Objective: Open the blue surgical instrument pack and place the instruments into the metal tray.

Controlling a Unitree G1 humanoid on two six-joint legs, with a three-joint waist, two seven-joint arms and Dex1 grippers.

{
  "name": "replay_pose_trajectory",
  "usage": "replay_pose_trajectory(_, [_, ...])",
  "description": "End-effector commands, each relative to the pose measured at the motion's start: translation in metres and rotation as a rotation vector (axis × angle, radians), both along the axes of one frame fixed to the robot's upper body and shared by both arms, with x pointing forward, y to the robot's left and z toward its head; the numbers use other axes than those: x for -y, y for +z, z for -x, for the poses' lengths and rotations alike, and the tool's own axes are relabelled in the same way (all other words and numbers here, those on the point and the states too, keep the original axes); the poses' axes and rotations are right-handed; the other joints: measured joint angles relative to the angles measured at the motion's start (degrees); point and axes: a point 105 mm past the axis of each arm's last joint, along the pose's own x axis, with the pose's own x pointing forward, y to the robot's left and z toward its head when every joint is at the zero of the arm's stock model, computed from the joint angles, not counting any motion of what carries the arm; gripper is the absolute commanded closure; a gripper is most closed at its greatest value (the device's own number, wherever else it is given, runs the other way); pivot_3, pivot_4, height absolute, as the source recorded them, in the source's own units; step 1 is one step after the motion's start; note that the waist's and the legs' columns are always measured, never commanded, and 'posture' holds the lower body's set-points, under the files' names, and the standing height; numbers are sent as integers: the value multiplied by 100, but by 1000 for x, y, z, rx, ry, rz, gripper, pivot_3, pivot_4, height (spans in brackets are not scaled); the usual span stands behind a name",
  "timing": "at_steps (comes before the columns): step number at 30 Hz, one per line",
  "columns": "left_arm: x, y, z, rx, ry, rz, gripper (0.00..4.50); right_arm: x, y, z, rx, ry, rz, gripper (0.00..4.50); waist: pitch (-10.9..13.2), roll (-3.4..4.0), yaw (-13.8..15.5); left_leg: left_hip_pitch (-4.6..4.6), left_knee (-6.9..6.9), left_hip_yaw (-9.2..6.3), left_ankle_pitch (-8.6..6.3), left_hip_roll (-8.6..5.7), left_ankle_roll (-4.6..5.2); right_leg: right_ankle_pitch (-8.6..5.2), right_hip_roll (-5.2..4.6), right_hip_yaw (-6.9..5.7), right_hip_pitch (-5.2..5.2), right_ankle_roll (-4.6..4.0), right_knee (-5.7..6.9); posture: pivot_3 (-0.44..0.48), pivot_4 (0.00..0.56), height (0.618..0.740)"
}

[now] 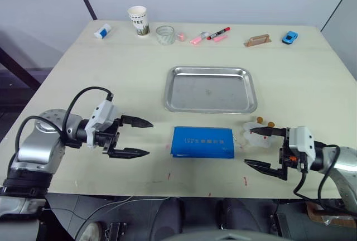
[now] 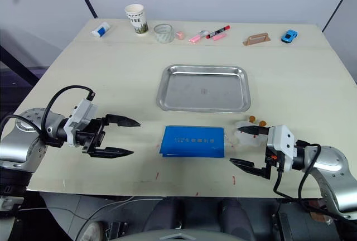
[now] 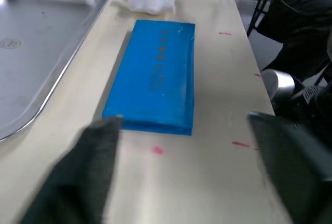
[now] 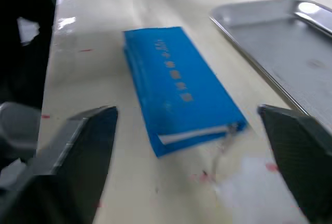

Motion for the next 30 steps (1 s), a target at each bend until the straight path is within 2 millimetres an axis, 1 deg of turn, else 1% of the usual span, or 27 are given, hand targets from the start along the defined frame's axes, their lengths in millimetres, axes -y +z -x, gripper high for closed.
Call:
replay_pose_trajectory(1, [4,6,9,19,-96,-27,86,-12,-1,-7,150,85,92,0,6,4,0,0,0,2,0,0,0,0,0,1,-2,0,0,0,150,718])
replay_pose_trajectory(3, [6,6,10,20,-106,-25,86,-14,-4,-13,212,90,119,0,7,4,0,-1,0,4,0,0,0,0,0,3,-4,0,0,0,150,718])
replay_pose_trajectory(6, [9,8,12,21,-121,-16,86,-16,-5,-26,371,91,191,0,18,7,9,-4,0,4,0,0,-1,0,-1,1,-7,0,0,0,150,718])
replay_pose_trajectory(12, [11,8,13,28,-137,-19,86,-17,-6,-32,524,162,266,0,27,16,1,-4,-1,13,1,0,-1,0,0,9,-13,0,4,0,150,718])
replay_pose_trajectory(15, [11,7,14,27,-140,-19,86,-17,-6,-32,551,192,276,0,29,19,2,-4,-1,14,1,1,-1,0,0,9,-14,-1,6,0,150,718])
replay_pose_trajectory(21, [12,5,15,30,-153,-19,86,-17,-6,-20,540,266,267,0,30,20,4,0,1,19,1,1,-1,0,-1,13,-14,-1,11,0,150,718])
replay_pose_trajectory(25, [14,4,15,31,-166,-13,86,-15,-11,-17,515,278,285,0,30,20,2,1,2,19,1,1,-1,0,-1,14,-14,-1,15,0,150,718])
replay_pose_trajectory(30, [16,3,16,33,-180,-6,86,-16,-21,-21,516,268,317,0,30,20,2,6,4,25,1,1,-1,0,-1,20,-16,-1,26,0,150,718])
